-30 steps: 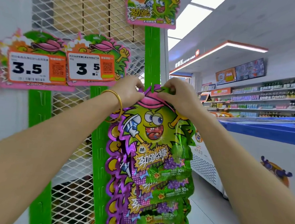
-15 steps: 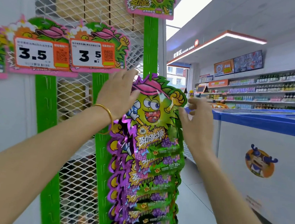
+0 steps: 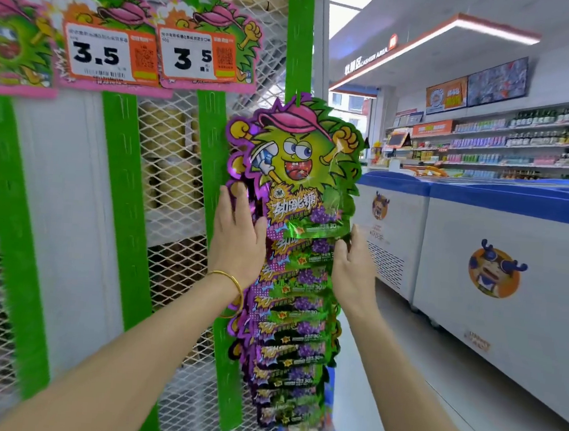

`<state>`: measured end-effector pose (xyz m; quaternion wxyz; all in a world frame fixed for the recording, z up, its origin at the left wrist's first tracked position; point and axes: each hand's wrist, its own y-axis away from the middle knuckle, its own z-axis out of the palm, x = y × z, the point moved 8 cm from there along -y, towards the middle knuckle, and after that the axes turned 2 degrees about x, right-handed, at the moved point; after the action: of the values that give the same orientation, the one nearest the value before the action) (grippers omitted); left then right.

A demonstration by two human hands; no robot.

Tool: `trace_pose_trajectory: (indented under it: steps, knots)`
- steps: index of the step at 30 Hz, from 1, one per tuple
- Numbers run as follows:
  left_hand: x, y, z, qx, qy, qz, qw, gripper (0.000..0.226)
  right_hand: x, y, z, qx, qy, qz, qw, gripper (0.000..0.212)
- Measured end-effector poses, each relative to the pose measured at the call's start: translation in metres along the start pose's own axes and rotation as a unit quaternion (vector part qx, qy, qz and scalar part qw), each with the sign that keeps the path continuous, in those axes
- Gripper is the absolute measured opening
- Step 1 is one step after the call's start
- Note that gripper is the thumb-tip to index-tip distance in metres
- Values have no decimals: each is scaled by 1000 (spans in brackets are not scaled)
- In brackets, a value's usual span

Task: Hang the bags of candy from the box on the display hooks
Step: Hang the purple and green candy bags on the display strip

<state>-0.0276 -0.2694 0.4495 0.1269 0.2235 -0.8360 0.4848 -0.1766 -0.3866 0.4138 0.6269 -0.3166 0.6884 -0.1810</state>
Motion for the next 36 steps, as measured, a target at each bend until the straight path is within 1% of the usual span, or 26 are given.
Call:
trace_pose_trajectory:
  steps: [3, 5, 9, 13, 16, 18, 22, 24, 27, 30, 33, 36]
  knots:
    - [-1, 8, 10, -48, 19, -14, 999, 60, -2, 4, 4, 0, 24, -14, 1000, 29]
    - [-1, 11, 14, -67, 30, -18, 997, 59, -2, 7, 10, -8, 41, -16, 999, 31]
    - [-2, 13, 18, -77, 43, -13, 996, 60, -6, 14, 16, -25, 83, -7, 996, 47]
    - [-2, 18, 20, -84, 49, 4, 995, 62, -5, 22, 19, -55, 121, 22, 991, 58]
    - [-6, 23, 22, -100, 54, 10, 993, 62, -6, 25, 22, -33, 117, 15, 992, 62]
    - [-10, 26, 21, -101, 47, 9, 994, 62, -4, 27, 25, -33, 118, 20, 992, 63]
    - [-24, 35, 19, -105, 31, -32, 994, 64, 2, 28, 19, -19, 67, 33, 997, 59]
    - [-29, 43, 22, -127, 23, -47, 991, 64, 5, 32, 16, -26, 54, 41, 997, 60]
    - [-32, 54, 28, -153, 11, -56, 987, 67, 8, 41, 16, -60, 59, 47, 995, 63]
    - [-30, 61, 30, -158, -16, -45, 986, 72, 11, 46, 18, -91, 73, 55, 992, 65]
    - [-25, 68, 32, -157, -42, -23, 986, 75, 11, 46, 19, -97, 73, 56, 991, 70]
    - [-21, 77, 39, -164, -52, 1, 985, 76, 9, 48, 19, -94, 65, 56, 992, 65]
